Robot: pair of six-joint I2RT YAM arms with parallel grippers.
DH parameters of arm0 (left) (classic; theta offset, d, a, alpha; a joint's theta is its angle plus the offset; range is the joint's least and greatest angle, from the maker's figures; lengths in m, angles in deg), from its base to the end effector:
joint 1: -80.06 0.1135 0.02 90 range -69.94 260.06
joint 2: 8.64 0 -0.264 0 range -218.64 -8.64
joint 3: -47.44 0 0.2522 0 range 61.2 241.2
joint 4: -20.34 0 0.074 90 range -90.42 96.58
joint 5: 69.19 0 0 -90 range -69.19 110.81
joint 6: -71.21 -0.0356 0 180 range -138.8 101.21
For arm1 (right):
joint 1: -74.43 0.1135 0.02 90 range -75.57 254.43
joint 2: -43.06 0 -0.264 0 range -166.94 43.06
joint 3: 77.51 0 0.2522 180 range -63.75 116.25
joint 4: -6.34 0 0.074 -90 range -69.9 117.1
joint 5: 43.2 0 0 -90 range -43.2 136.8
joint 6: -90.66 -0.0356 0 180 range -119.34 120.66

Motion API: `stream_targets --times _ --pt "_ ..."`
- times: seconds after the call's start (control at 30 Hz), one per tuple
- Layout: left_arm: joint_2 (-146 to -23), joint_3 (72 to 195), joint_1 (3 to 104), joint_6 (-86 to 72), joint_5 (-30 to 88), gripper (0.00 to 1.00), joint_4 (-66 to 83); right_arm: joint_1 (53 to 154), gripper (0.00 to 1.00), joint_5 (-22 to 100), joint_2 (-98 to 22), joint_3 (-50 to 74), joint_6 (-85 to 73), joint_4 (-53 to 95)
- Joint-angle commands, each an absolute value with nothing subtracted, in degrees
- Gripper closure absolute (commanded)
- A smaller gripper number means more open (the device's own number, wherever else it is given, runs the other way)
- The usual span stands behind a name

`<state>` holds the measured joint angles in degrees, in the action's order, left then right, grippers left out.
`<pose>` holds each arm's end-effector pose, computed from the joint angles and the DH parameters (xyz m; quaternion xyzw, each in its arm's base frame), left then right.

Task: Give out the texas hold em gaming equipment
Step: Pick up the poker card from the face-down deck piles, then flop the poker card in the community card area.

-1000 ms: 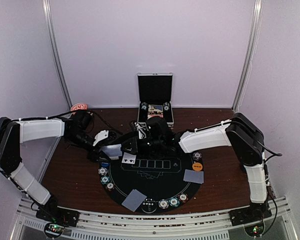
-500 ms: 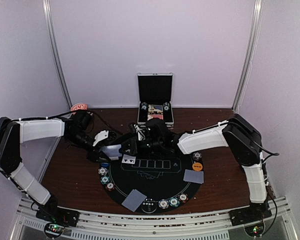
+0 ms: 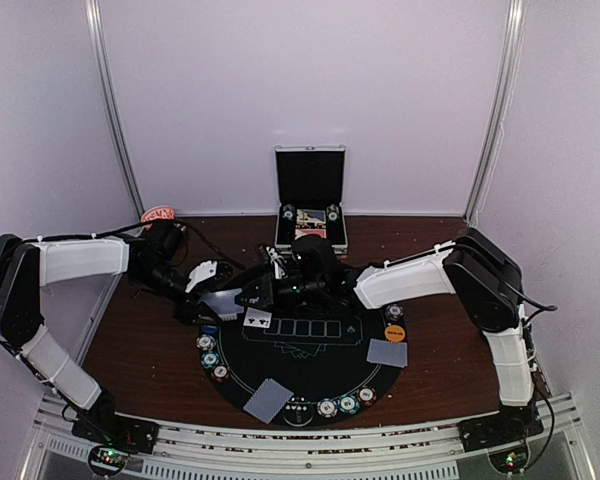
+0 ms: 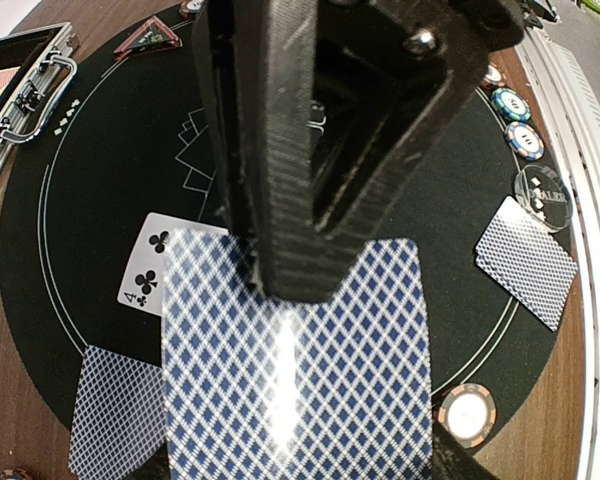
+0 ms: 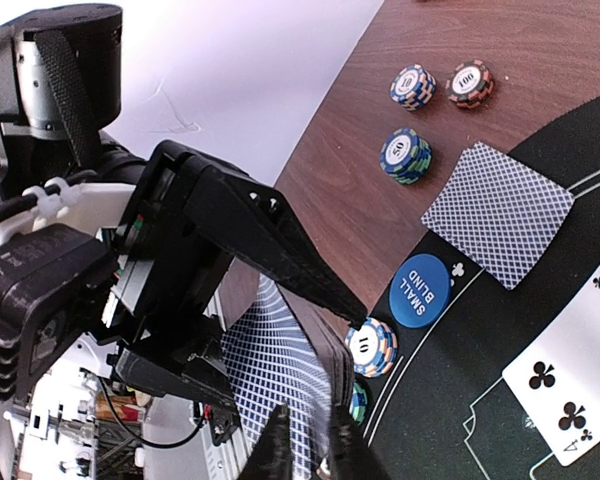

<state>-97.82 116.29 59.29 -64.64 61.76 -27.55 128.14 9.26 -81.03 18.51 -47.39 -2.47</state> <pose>0.2630 -0.1247 0.1962 0.5604 0.7325 -0.2969 0.2473 0.2708 0.4054 0.1797 -0.2241 0.7619 0.5908 0.1422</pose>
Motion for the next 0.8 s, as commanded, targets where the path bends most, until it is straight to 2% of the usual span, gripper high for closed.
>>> stream_targets --times 0.0,0.07,0.77 --pt "-97.8 117.2 59.6 -65.0 63.4 0.40 -26.1 128.5 0.93 8.1 -81.6 18.7 -48.2 -4.3" --pt "-97.8 117.3 59.6 -65.0 63.4 0.40 -26.1 128.5 1.00 8.2 -81.3 18.4 -47.8 -3.9" --pt "-98.1 117.4 59.6 -65.0 63.1 0.40 -26.1 121.6 1.00 14.7 -60.8 -2.9 -45.7 -2.9"
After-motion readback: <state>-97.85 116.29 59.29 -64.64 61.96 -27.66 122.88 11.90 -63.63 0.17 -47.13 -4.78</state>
